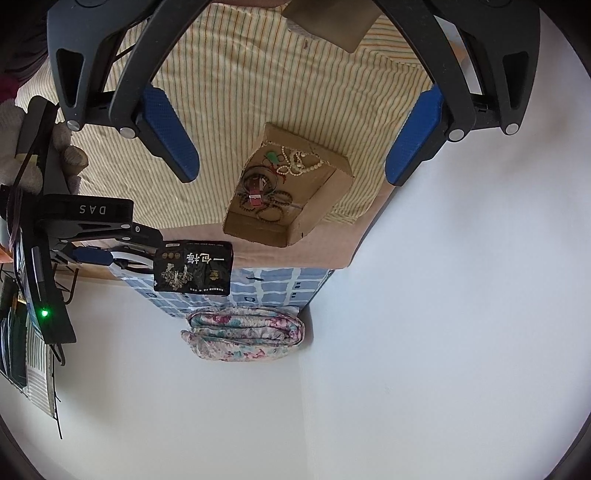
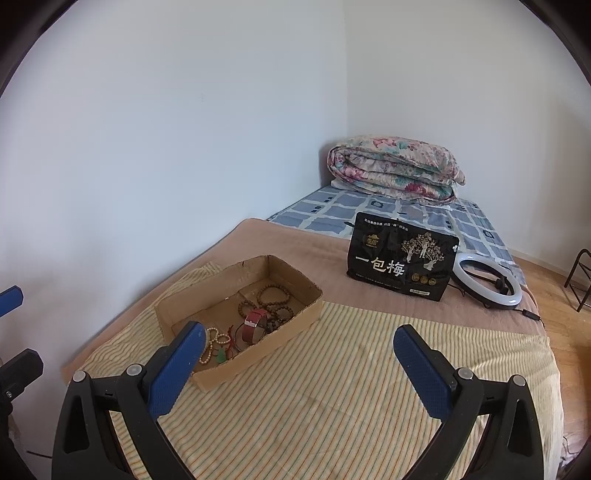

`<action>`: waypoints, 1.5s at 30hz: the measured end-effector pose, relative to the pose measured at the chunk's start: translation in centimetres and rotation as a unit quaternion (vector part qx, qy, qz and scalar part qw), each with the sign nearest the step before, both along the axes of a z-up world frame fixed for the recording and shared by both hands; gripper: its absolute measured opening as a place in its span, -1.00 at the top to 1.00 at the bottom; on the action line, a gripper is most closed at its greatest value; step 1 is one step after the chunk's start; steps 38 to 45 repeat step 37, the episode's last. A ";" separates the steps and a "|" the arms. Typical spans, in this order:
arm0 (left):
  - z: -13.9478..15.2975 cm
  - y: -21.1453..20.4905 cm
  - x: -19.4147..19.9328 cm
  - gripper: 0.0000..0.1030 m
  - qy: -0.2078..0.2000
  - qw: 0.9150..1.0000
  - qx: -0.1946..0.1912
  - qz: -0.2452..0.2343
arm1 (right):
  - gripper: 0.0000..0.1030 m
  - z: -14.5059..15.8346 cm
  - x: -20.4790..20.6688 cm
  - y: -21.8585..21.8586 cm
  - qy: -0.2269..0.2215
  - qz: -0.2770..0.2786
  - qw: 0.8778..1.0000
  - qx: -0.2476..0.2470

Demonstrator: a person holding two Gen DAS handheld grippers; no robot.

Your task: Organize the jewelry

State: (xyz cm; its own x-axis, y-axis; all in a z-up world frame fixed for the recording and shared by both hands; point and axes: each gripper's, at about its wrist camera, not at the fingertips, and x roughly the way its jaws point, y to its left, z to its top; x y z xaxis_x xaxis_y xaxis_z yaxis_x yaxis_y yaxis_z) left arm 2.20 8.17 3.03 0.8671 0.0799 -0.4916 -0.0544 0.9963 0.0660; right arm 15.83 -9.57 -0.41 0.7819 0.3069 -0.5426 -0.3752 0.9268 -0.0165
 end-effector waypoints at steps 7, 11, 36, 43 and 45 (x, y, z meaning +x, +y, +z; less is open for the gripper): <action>0.4 -0.2 -0.2 -0.99 -0.001 1.000 0.001 -0.002 | -0.99 0.1 -0.1 -0.5 0.000 -0.005 1.000 0.004; 0.4 -0.2 -0.1 -0.99 -0.002 1.000 0.000 -0.001 | -0.99 0.1 -0.1 -0.5 0.000 -0.004 1.000 0.003; 0.1 -0.3 0.0 -0.99 -0.007 1.000 0.007 0.008 | -0.99 0.1 -0.2 -0.6 0.002 -0.003 1.000 0.002; 0.1 -0.2 -0.1 -0.99 -0.008 1.000 0.007 0.009 | -0.99 0.1 -0.2 -0.5 0.001 -0.003 1.000 0.002; 0.1 -0.2 -0.1 -0.99 -0.008 1.000 0.007 0.009 | -0.99 0.1 -0.2 -0.5 0.001 -0.003 1.000 0.002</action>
